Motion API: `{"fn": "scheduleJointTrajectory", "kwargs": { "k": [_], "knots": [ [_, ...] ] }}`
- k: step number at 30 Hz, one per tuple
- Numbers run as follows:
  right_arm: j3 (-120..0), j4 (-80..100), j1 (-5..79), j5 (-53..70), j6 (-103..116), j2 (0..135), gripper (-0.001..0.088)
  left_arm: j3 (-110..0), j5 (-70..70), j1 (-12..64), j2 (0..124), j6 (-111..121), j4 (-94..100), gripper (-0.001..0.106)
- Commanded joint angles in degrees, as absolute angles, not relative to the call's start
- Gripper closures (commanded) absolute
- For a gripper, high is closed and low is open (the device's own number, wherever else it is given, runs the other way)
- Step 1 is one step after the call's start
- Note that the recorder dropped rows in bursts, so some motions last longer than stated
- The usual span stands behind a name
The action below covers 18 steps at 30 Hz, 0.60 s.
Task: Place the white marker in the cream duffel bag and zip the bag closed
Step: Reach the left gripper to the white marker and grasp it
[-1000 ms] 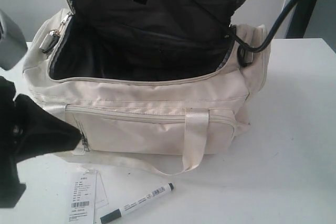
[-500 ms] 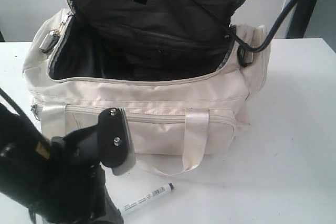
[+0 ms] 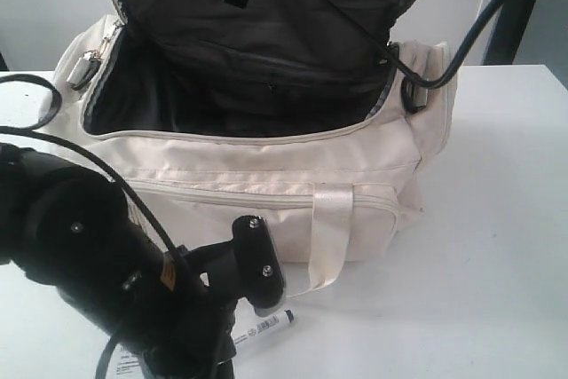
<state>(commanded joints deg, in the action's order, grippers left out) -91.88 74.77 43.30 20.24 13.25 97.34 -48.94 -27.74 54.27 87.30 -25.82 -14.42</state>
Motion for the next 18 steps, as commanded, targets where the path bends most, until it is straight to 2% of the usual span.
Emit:
{"fn": "scheduleJointTrajectory", "kwargs": {
  "k": [18],
  "knots": [
    [-91.9, 74.5, 43.3, 20.2, 14.0, 97.3, 0.0868, -58.0, -32.9, 54.4, 96.8, -12.9, -2.9, 0.054]
  ]
}}
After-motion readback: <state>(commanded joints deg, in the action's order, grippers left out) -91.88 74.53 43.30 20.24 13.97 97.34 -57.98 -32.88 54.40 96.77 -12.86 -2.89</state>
